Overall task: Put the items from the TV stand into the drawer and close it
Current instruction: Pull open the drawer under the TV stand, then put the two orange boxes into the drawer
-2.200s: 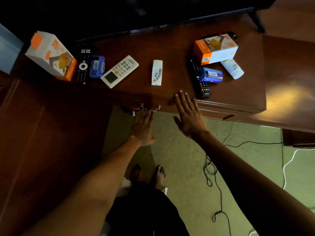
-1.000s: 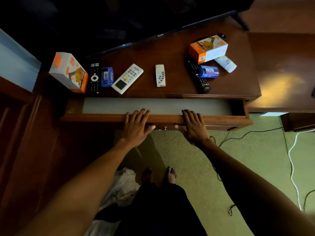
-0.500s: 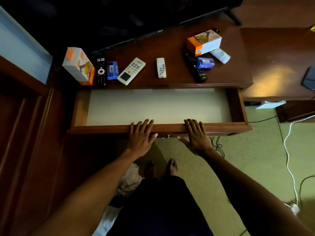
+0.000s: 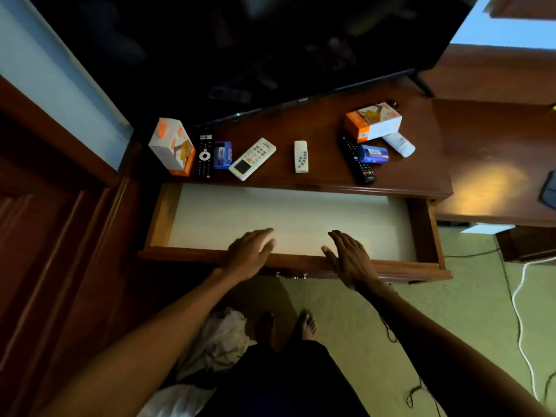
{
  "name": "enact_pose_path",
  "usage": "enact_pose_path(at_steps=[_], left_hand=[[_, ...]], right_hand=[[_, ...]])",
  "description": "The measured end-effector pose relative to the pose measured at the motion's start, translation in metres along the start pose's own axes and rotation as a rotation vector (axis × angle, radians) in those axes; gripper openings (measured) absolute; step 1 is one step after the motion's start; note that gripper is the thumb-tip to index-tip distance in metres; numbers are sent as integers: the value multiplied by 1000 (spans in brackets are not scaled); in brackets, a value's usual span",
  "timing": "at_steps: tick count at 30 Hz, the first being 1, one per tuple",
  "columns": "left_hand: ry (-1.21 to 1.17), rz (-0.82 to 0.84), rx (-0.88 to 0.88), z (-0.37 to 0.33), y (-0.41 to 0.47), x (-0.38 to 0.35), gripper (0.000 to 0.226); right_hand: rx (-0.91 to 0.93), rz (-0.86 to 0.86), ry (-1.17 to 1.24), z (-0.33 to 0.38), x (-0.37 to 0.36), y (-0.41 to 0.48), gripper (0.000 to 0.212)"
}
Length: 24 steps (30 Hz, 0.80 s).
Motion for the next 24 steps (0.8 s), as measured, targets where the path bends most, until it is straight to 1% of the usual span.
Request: enact_pose_path(at_steps=[2,5,7,9,10,12,14,17,20,22,24], left_hand=[[66,-285,-15,-2,6,38,40],[119,-618,20,9,18,95,32],[167,-796,67,25,23,130,37],[287,-914,158,46,27,161,46],[329,-925,226,59,29,173,52],[310,-873,339,86,34,191,65],[278,-791,361,109,41,200,71],[245,-703,349,129,51,209,75],[164,-701,285,134,56,216,68],[196,-714,231,129,57,226,63],[306,-723,150,115,60,242,64]], right_hand=[[47,-36,51,25,23,23,57],[133,-73,122,69,55,59,51],[189,-93,155,99,73,80,49],[218,-100,170,128,87,98,48],[224,-98,182,141,93,106,46],[251,-93,208,164,101,121,44],[261,-84,219,183,104,134,44],[210,-56,248,207,104,153,49],[208,-66,236,222,104,165,55],[204,-98,266,227,107,168,50],[192,-136,307,227,115,172,43]])
Point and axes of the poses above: each hand's wrist, its own y-axis towards the middle knuckle, its own x-axis out of the back of the hand, z = x × y, the point moved 2 cm from there along y, towards the middle knuckle, and after that the axes turned 15 degrees about -x, right-handed, at the moved point
